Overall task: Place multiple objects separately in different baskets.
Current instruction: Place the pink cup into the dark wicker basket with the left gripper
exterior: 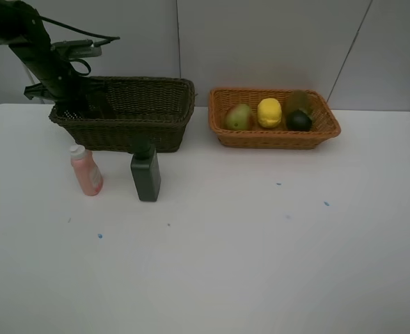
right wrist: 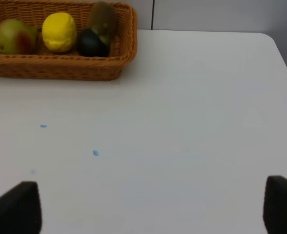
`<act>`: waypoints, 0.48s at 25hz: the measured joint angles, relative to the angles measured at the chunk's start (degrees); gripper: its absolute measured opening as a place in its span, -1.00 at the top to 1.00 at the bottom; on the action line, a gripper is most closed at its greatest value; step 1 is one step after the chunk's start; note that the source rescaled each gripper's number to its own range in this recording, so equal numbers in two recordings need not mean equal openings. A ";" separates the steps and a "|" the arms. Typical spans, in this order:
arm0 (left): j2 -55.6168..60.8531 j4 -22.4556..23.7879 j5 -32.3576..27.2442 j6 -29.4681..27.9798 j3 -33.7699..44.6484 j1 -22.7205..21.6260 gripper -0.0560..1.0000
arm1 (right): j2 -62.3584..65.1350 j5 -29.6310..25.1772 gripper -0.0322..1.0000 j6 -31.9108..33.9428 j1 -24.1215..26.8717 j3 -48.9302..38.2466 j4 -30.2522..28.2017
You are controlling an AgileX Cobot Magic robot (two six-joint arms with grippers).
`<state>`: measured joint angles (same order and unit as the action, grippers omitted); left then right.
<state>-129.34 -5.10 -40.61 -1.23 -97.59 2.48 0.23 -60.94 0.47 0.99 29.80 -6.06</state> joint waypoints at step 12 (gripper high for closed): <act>-0.01 -0.07 -0.09 0.29 -0.11 0.00 0.89 | 0.00 0.00 -0.98 0.00 0.00 0.00 0.00</act>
<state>-129.35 -5.17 -40.70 -0.94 -97.70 2.48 0.23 -60.94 0.47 0.99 29.80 -6.06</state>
